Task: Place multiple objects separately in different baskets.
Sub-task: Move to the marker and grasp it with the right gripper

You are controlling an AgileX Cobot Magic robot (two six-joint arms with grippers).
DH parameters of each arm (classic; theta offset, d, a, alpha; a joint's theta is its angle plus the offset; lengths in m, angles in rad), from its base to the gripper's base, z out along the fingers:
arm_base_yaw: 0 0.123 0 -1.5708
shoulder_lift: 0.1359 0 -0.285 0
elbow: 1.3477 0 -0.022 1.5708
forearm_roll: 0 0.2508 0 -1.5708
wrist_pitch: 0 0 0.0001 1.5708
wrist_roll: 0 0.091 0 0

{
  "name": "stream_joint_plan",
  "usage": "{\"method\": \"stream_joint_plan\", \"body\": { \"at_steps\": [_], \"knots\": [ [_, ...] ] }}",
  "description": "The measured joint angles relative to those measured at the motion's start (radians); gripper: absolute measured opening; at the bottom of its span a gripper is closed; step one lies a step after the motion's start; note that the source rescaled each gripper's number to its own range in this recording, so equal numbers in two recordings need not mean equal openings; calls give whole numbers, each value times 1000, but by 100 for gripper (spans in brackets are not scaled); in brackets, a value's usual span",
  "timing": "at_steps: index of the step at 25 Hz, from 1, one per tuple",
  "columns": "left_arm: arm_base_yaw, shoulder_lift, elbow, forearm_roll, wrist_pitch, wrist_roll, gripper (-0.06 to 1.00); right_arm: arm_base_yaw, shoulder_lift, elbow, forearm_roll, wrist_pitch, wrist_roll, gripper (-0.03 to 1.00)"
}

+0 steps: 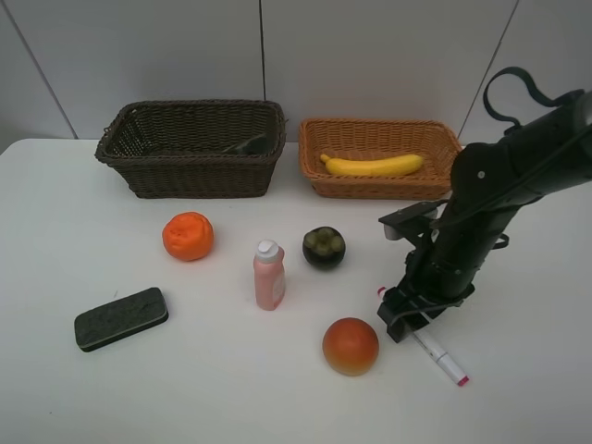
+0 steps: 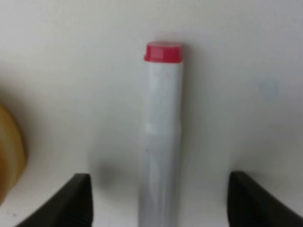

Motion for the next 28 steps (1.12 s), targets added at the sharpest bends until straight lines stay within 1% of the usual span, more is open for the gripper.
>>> {"method": "stream_joint_plan", "body": {
  "at_steps": [1, 2, 4, 5, 6, 7, 23, 25, 28],
  "knots": [
    [0, 0, 0, 0, 0, 0, 100, 0, 0, 0, 0, 0, 0, 57],
    [0, 0, 0, 0, 0, 0, 100, 0, 0, 0, 0, 3, 0, 46],
    [0, 0, 0, 0, 0, 0, 100, 0, 9, 0, 0, 13, 0, 20],
    [0, 0, 0, 0, 0, 0, 100, 0, 19, -2, -1, 19, 0, 4],
    [0, 0, 0, 0, 0, 0, 100, 0, 23, -2, 0, 23, 0, 0],
    [0, 0, 0, 0, 0, 0, 100, 0, 27, -4, 0, 28, 0, 1],
    [0, 0, 0, 0, 0, 0, 100, 0, 22, -10, 2, 46, 0, 1],
    [0, 0, 0, 0, 0, 0, 100, 0, 0, -18, -3, 94, 0, 1],
    [0, 0, 0, 0, 0, 0, 100, 0, -80, -75, -36, 171, 9, 1]
  ]
}}
